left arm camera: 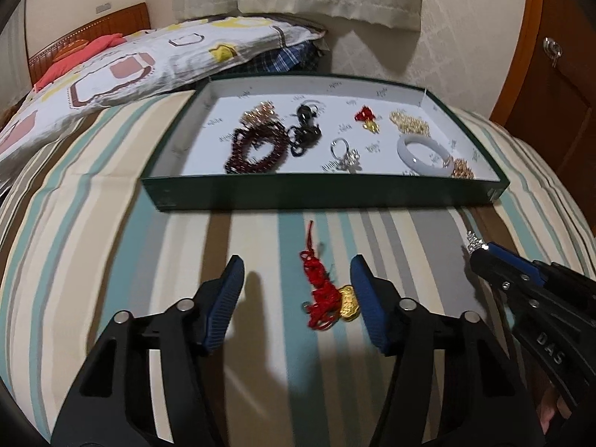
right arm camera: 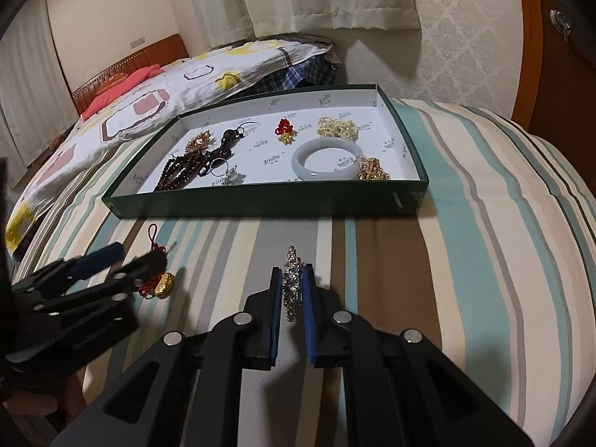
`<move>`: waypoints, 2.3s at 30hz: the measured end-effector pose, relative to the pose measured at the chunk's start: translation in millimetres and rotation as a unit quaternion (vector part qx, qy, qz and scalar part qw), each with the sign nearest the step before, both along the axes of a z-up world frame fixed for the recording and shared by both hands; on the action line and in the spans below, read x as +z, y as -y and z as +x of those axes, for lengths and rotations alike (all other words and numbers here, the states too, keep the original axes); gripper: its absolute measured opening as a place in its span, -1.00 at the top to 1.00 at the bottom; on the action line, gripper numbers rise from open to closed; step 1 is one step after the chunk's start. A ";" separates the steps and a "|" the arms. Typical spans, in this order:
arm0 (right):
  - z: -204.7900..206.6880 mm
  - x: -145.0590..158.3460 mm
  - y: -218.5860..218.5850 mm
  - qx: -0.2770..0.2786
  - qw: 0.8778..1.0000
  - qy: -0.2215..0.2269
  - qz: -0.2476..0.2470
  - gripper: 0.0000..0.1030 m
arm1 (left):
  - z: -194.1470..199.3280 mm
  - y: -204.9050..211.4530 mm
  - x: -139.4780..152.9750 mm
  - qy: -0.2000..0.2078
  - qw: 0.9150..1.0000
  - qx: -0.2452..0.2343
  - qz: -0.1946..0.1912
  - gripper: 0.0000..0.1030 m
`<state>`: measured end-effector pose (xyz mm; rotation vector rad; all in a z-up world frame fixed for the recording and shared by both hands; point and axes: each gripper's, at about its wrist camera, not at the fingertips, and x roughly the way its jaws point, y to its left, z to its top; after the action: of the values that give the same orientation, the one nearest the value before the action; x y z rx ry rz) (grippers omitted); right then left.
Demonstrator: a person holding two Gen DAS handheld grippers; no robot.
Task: Organize jewelry
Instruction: 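Grasp the silver rhinestone brooch with the right tool while the left tool grasps the red tassel, then carry the silver brooch and red tassel over the green box, then lower both items into the box and open both tools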
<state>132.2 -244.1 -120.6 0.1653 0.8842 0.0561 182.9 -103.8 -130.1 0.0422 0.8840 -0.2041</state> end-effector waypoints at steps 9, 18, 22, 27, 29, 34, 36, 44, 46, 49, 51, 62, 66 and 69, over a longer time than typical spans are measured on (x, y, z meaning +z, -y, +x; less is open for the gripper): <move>-0.1 -0.3 -0.5 0.000 1.000 0.002 0.005 0.78 | 8.1 0.6 -3.5 -0.011 1.000 -0.008 -0.016 0.77; -2.4 9.1 -1.6 -0.002 1.000 0.025 0.005 0.78 | -0.8 -5.2 9.7 0.027 0.999 -0.006 -0.029 0.82; -3.3 19.4 -1.0 -0.002 0.999 0.041 0.007 0.78 | -5.0 -7.5 26.7 0.057 0.998 -0.004 -0.030 0.82; 2.3 36.3 -0.8 -0.001 0.998 0.068 0.008 0.78 | -3.2 -9.0 52.5 0.093 0.995 -0.005 -0.040 0.82; 8.2 40.8 -0.6 -0.001 0.997 0.075 0.008 0.78 | 1.0 -7.7 60.6 0.105 0.994 -0.007 -0.042 0.82; 27.1 51.5 -2.2 0.003 0.995 0.096 0.005 0.78 | 16.9 -4.8 74.7 0.126 0.991 -0.009 -0.046 0.82; 35.1 56.0 -3.5 0.006 0.994 0.106 0.003 0.78 | 25.4 -2.0 78.9 0.135 0.990 -0.009 -0.047 0.82; 72.8 59.5 -8.8 0.012 0.991 0.136 0.000 0.78 | 60.0 10.2 73.8 0.156 0.987 -0.006 -0.032 0.82; 83.4 52.0 -11.0 0.015 0.991 0.132 0.001 0.78 | 71.0 12.0 65.2 0.151 0.988 -0.002 -0.028 0.82; 94.7 40.0 -14.2 0.019 0.992 0.124 -0.001 0.78 | 86.3 12.9 50.7 0.136 0.990 0.003 -0.022 0.82; 102.4 31.6 -15.3 0.022 0.993 0.114 -0.003 0.78 | 95.0 13.1 41.1 0.126 0.992 0.006 -0.016 0.82; 129.2 5.0 -19.1 0.029 0.998 0.058 -0.008 0.78 | 116.7 11.2 16.5 0.072 0.997 0.011 -0.011 0.82; 134.3 0.3 -19.5 0.030 0.999 0.041 -0.008 0.78 | 119.3 12.3 14.0 0.062 0.998 0.009 -0.009 0.81; 135.3 -1.3 -19.9 0.030 0.999 0.036 -0.008 0.78 | 120.6 12.7 12.8 0.058 0.998 0.009 -0.008 0.81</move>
<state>267.5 -224.2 -121.9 0.1215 0.8177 0.1106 303.5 -116.6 -117.4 0.0304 0.7670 -0.1909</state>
